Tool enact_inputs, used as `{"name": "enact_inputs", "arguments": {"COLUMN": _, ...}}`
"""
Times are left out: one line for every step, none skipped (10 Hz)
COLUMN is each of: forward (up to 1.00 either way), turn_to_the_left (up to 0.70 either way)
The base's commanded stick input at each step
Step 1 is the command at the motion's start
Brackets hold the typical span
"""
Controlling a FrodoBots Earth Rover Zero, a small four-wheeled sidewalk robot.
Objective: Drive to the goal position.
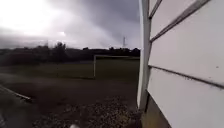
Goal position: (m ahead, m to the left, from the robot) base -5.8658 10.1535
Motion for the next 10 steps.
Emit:
{"name": "enact_inputs", "arguments": {"forward": -0.70, "turn_to_the_left": 0.00}}
{"name": "enact_inputs", "arguments": {"forward": -0.70, "turn_to_the_left": 0.00}}
{"name": "enact_inputs", "arguments": {"forward": -0.70, "turn_to_the_left": 0.00}}
{"name": "enact_inputs", "arguments": {"forward": 0.00, "turn_to_the_left": 0.00}}
{"name": "enact_inputs", "arguments": {"forward": 0.00, "turn_to_the_left": 0.00}}
{"name": "enact_inputs", "arguments": {"forward": 0.02, "turn_to_the_left": 0.00}}
{"name": "enact_inputs", "arguments": {"forward": 0.00, "turn_to_the_left": 0.00}}
{"name": "enact_inputs", "arguments": {"forward": 0.03, "turn_to_the_left": 0.00}}
{"name": "enact_inputs", "arguments": {"forward": 0.04, "turn_to_the_left": 0.00}}
{"name": "enact_inputs", "arguments": {"forward": 0.04, "turn_to_the_left": 0.00}}
